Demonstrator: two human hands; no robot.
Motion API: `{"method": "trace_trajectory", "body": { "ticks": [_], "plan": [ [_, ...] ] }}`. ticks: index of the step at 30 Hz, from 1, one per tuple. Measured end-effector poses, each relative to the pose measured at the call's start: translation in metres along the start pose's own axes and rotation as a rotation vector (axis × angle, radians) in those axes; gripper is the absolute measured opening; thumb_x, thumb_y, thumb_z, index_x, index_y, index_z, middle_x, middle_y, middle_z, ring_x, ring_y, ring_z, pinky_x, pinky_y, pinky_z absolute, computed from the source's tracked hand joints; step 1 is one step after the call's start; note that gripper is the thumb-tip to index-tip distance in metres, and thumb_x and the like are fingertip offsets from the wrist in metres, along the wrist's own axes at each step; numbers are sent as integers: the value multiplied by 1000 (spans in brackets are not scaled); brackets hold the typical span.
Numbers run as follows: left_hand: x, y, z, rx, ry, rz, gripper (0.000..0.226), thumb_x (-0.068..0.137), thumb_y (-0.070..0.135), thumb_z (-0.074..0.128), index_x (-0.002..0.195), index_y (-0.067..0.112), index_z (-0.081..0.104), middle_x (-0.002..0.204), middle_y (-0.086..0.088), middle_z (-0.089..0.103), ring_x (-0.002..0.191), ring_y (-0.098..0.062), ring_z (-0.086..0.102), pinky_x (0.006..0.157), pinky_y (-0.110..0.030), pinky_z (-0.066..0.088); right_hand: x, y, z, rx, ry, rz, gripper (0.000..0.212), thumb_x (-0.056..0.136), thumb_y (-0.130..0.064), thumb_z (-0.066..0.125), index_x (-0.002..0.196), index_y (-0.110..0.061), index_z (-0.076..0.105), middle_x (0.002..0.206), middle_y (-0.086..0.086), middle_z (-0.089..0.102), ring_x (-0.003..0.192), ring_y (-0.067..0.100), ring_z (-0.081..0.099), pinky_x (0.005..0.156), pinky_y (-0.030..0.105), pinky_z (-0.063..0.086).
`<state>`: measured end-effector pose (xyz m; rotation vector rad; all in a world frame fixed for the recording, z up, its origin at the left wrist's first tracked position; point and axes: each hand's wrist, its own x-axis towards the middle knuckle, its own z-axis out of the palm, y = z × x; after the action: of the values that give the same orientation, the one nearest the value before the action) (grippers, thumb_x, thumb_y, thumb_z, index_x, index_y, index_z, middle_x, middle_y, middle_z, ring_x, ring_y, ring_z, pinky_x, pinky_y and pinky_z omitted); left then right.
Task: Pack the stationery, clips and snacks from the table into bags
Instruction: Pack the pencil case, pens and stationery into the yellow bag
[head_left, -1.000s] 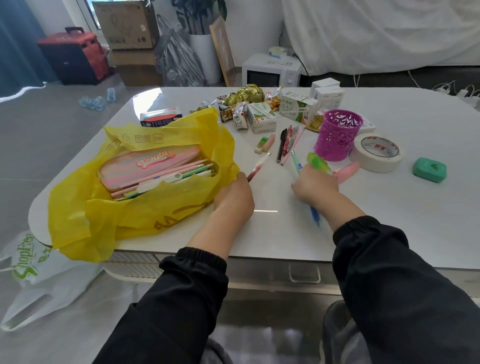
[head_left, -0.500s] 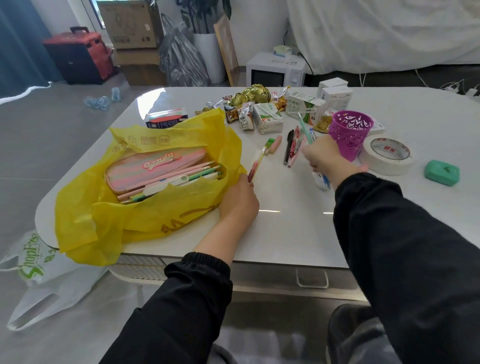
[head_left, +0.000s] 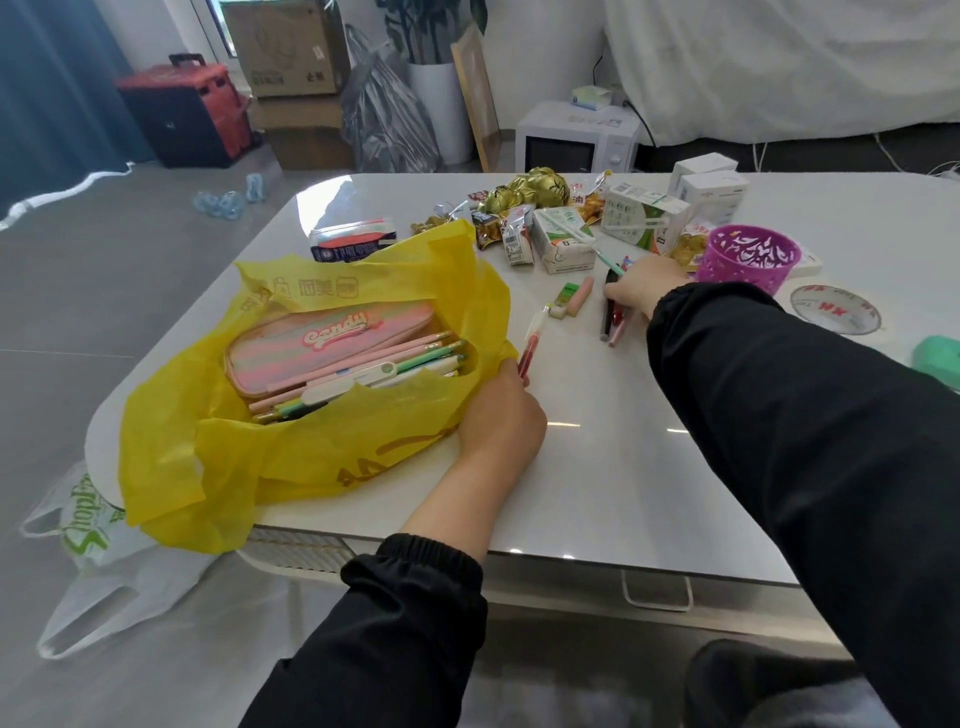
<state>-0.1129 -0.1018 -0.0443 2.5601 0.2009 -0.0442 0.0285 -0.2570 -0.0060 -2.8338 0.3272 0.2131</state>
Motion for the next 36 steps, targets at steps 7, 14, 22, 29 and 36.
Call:
{"method": "trace_trajectory", "body": {
  "ticks": [7,14,22,29,36],
  "plan": [
    [1,4,-2,-29,-2,-61,23,99,14,37,118,8,50,119,-14,59,107,-31,56,72,-29,35,-9,6,-4,83,-87,71,42,91,-29,60,120,0,52,88,11,53,82,23,54,58,24,43],
    [-2,5,-5,15,-37,-46,25,100,17,36,118,6,49,117,-17,59,105,-34,56,75,-33,41,-55,11,6,287,-340,106,29,84,-25,71,85,-4,52,78,10,57,84,24,62,73,29,54],
    [-16,12,-4,223,-56,-52,32,93,9,41,124,12,44,116,-12,57,104,-30,56,71,-33,43,-111,44,24,416,-293,116,35,80,-25,75,71,-6,47,60,8,53,46,17,48,37,21,35],
    [-20,32,10,545,-52,101,26,93,11,42,118,15,45,110,-7,59,101,-27,58,63,-29,39,-110,63,24,473,-259,100,22,88,-10,55,67,-4,49,54,11,48,43,20,43,41,22,33],
    [-10,52,30,444,-23,107,30,98,37,39,117,16,49,97,-4,54,84,-22,56,61,-29,43,-102,75,12,481,-255,185,16,89,-9,48,76,-3,53,63,11,50,46,18,41,41,23,33]
  ]
}}
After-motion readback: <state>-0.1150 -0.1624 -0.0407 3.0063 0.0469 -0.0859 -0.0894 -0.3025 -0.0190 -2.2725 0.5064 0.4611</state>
